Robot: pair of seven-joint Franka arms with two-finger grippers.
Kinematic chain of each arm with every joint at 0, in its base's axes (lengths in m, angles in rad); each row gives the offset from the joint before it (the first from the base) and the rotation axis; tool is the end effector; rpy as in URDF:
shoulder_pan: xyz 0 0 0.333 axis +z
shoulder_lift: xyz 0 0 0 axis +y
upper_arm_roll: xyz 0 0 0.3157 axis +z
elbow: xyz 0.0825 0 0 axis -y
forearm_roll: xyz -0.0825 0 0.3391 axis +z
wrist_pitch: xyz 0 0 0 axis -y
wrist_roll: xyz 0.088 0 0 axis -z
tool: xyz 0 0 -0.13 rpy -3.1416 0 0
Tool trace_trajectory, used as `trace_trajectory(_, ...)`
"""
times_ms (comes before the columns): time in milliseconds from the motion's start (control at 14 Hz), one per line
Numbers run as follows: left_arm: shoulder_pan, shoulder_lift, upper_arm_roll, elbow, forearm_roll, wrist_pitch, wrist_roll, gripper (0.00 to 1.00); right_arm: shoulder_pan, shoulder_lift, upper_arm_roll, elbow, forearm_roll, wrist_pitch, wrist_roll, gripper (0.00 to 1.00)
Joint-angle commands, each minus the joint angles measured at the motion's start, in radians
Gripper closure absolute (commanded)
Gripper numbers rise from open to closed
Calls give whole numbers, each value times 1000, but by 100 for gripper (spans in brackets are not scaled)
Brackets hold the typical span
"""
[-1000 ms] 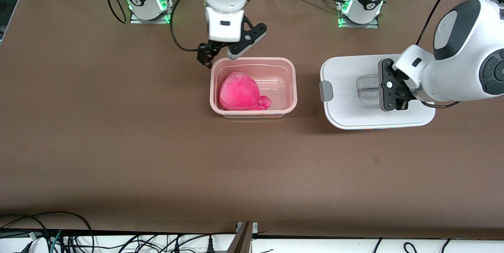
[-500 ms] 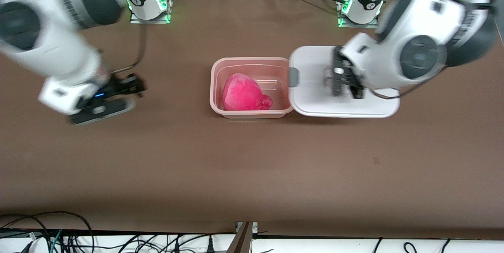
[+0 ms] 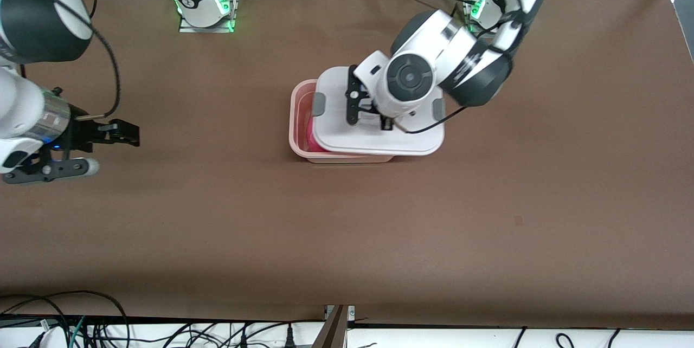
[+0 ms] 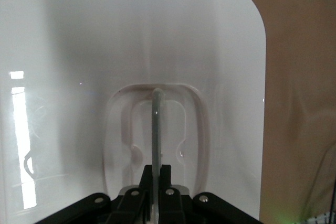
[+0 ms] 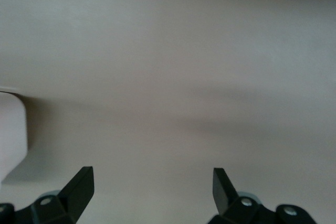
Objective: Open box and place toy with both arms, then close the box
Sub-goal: 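Lower the lid onto the tray with the left gripper while the right gripper withdraws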
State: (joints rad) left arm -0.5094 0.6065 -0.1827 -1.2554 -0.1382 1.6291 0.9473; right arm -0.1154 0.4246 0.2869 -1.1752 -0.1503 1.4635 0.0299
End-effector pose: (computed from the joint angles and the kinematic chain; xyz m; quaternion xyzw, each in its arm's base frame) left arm 0.5078 -0.4088 0.3880 0.6889 -0.7061 -0.0942 0.1342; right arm 0.6129 0.0469 0.5259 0.9963 0.0585 -0.0586 0.0220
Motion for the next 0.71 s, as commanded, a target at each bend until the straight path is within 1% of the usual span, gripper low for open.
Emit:
trace_trajectory(0,-63,22,17,21,-23,52,-71,100,64,-56,-179,-41,92,-34,10,0)
trace_trajectory(71,-83,25,17,21,-21,70,-115,100,110,-85,-287,-78,148,-26,10,0)
trace_trajectory(143,-93,33,19,21,-21,81,-136,100,127,-102,-346,-107,197,-28,-1,0)
trace_trajectory(286,-95,45,19,19,-20,90,-139,100,126,-171,-362,-197,195,-16,-1,0)
trace_trajectory(429,-95,53,17,19,6,92,-137,100,125,-227,-362,-305,190,73,-1,0)
trace_trajectory(500,-95,58,17,19,8,93,-139,100,125,-239,-362,-322,189,93,-7,0)
trace_trajectory(643,-104,61,19,19,22,119,-140,100,122,-305,-367,-358,192,100,-4,0)
